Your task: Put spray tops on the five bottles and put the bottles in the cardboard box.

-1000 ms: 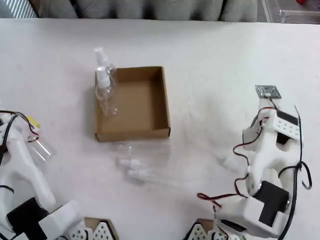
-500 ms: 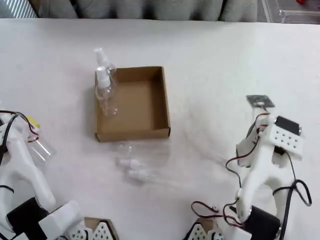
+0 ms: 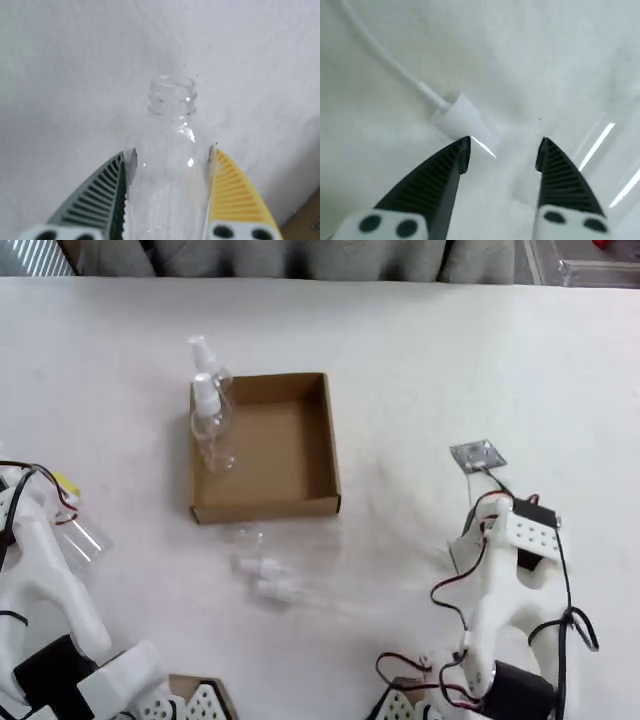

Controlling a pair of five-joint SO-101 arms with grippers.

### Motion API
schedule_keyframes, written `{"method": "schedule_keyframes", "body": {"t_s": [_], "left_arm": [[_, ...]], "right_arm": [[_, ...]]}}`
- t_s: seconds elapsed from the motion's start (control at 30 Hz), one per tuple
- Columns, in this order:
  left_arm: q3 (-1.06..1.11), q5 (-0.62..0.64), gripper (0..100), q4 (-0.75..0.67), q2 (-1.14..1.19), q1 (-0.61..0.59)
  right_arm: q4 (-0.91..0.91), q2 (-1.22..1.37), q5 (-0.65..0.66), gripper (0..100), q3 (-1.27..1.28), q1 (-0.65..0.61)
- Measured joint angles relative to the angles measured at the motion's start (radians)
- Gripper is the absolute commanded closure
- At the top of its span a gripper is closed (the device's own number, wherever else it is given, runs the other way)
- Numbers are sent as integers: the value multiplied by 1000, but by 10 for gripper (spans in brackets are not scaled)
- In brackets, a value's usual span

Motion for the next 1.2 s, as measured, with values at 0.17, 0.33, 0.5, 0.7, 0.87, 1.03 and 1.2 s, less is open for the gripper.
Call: {"method": "schedule_keyframes", "body": {"t_s": [0.17, 0.33, 0.5, 0.7, 0.87, 1.03, 1.2], "left_arm": [[0, 0, 945, 0, 0, 0], [0, 0, 945, 0, 0, 0], [0, 0, 944, 0, 0, 0], [0, 0, 945, 0, 0, 0], [0, -58, 945, 0, 0, 0], [0, -61, 945, 0, 0, 0], [0, -61, 945, 0, 0, 0]], "right_arm": [[-14, -2, -3, 939, 2, -34], [-14, -2, 57, 863, 3, -34], [-14, -2, 137, 844, 3, -46], [-3, 3, 141, 841, 25, -146], [138, -23, 144, 841, -37, -180], [235, -31, 144, 843, -83, -207], [176, 25, 144, 843, -60, -233]]}}
